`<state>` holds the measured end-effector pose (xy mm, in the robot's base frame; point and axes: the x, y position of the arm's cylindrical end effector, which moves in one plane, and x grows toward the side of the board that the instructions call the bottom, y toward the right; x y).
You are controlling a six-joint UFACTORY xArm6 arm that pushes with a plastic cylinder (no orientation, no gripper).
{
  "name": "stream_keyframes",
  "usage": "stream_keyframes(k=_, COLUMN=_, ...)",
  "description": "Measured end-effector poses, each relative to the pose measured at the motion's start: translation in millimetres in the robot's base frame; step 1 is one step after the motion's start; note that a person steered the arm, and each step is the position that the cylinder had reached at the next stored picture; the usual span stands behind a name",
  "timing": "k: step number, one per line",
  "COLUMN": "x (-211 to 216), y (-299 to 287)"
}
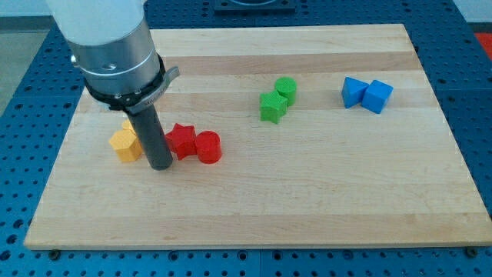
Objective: Move the yellow blocks closer to the red star
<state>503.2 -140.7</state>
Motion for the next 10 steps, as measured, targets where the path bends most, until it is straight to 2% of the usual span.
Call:
stream_keyframes(k=3, x=-27, y=10)
stream_keyframes(k=5, x=29, y=-6)
stream_keyframes(k=6, x=34, y=-52)
stream_keyframes(k=7, x=21, y=-115)
stream_keyframes(k=8, x=-5, y=-146)
stream_keyframes(k=10, x=-26, y=-135)
